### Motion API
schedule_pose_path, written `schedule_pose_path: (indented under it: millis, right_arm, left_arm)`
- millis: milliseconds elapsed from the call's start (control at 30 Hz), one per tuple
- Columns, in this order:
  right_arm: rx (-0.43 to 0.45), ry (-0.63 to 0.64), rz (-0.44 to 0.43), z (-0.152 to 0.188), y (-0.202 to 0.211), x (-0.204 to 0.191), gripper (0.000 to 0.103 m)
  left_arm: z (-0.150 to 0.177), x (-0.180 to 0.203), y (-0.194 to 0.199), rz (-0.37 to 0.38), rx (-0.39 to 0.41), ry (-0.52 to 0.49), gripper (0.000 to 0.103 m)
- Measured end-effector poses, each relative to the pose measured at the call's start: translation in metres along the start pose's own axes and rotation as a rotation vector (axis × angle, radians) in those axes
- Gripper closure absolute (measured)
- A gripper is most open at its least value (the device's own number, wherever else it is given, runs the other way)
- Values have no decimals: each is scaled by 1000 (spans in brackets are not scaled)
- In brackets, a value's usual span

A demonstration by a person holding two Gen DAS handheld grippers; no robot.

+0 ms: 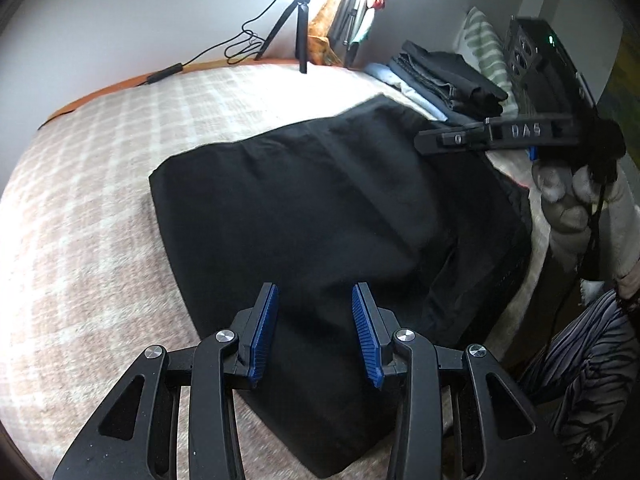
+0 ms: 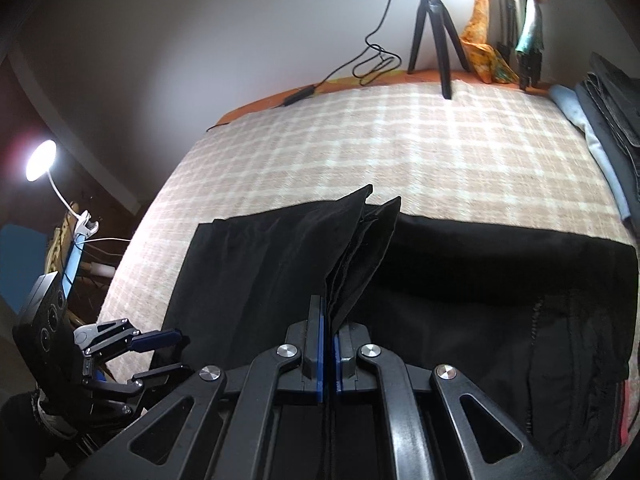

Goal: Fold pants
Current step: 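Hold the folded edge with the right tool while the left tool opens and withdraws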

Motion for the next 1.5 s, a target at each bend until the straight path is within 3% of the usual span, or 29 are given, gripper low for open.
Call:
schedule_pose_path:
  millis: [367,933,1500]
  right_arm:
    - [18,-58,52,14,18,45,102]
    - [71,-153,113,22,52,107,102]
    - [70,-216,112,26,64,142,102]
  left_arm:
    - [-18,0,3,26,44,27,66]
    - [-28,29,1,68,63,-48,66]
    - [-3,64,-14,119,-17,-175,66]
Point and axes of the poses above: each gripper's, at about its wrist camera, not at the fingertips, and y roughly against the way its jaws point, x to its right, z to its underside, the point moved 6 cm from there along -y, roughly the way its jaws point, and after that the axes turned 3 degrees about y, right-handed, at the moved point
